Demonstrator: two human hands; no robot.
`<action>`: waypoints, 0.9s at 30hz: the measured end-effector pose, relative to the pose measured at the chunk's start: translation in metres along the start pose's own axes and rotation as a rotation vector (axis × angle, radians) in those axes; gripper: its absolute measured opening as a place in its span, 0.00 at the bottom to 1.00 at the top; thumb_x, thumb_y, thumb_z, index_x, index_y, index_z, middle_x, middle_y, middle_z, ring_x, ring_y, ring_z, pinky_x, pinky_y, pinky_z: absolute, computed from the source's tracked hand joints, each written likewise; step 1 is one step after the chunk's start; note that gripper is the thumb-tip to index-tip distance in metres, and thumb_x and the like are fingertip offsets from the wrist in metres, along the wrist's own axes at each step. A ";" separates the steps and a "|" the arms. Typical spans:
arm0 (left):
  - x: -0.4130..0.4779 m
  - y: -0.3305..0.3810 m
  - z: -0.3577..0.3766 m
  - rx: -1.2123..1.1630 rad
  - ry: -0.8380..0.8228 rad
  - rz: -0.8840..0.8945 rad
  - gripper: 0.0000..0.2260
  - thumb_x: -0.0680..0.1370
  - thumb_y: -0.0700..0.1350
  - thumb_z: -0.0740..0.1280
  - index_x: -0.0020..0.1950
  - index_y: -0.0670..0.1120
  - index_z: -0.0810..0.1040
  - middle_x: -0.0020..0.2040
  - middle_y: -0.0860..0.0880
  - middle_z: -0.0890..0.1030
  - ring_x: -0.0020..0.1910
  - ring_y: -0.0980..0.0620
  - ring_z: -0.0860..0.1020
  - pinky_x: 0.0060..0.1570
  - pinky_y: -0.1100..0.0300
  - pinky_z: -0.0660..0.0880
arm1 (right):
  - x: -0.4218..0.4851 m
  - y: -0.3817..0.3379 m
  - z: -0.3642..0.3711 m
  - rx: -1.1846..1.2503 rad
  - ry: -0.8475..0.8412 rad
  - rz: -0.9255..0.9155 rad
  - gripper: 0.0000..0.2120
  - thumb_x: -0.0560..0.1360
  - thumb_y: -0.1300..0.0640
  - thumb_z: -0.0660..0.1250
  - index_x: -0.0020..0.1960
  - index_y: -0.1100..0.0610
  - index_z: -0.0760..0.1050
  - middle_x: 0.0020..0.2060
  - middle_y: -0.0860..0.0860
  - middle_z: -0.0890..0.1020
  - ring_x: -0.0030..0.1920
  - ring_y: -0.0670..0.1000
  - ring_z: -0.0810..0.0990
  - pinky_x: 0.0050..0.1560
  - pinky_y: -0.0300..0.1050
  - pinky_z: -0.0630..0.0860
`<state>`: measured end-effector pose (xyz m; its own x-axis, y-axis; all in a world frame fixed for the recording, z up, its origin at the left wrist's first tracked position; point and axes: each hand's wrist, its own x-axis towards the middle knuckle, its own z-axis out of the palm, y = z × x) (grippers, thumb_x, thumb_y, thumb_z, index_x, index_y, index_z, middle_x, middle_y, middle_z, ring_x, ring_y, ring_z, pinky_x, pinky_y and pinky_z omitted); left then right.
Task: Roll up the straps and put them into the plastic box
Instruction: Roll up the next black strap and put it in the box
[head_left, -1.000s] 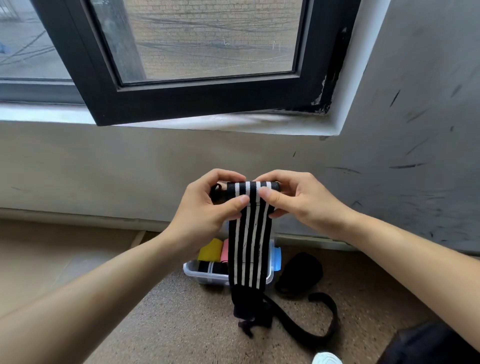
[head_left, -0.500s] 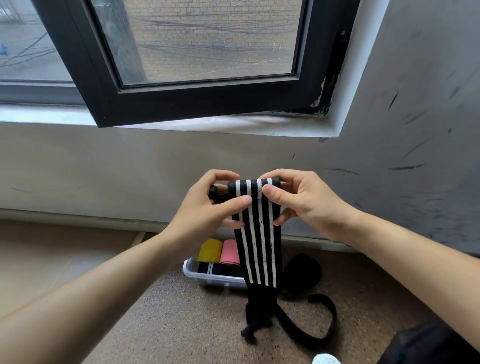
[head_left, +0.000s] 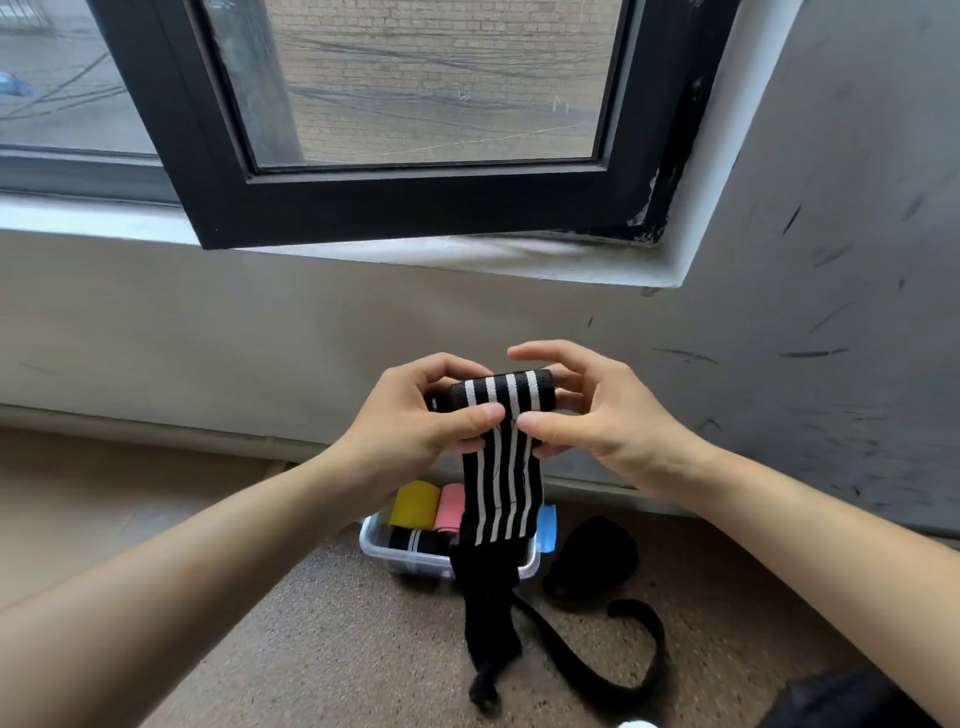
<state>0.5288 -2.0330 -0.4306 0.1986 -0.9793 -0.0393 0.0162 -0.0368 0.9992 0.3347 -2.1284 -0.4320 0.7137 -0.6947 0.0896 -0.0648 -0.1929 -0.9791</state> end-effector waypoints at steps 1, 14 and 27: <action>0.000 0.000 0.000 0.027 0.015 0.035 0.12 0.75 0.34 0.75 0.57 0.39 0.82 0.47 0.39 0.82 0.46 0.46 0.85 0.45 0.57 0.83 | 0.000 -0.002 0.000 0.008 -0.010 0.038 0.19 0.76 0.62 0.74 0.66 0.52 0.78 0.55 0.56 0.84 0.54 0.56 0.85 0.46 0.52 0.85; -0.005 0.005 0.004 0.125 0.051 0.049 0.15 0.73 0.40 0.78 0.58 0.46 0.83 0.50 0.40 0.85 0.45 0.49 0.86 0.37 0.54 0.83 | 0.002 -0.005 0.001 0.078 0.014 0.074 0.13 0.78 0.55 0.69 0.59 0.61 0.80 0.53 0.66 0.82 0.50 0.57 0.85 0.34 0.45 0.82; -0.001 0.000 -0.001 -0.051 -0.080 -0.167 0.18 0.72 0.51 0.74 0.58 0.43 0.84 0.48 0.43 0.85 0.44 0.49 0.86 0.35 0.64 0.80 | -0.001 0.004 0.004 -0.153 0.069 -0.117 0.17 0.74 0.67 0.75 0.59 0.52 0.81 0.53 0.53 0.83 0.55 0.56 0.82 0.37 0.57 0.85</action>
<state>0.5297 -2.0321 -0.4304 0.1110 -0.9731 -0.2018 0.0924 -0.1921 0.9770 0.3364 -2.1257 -0.4367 0.6734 -0.7064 0.2181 -0.0934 -0.3740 -0.9227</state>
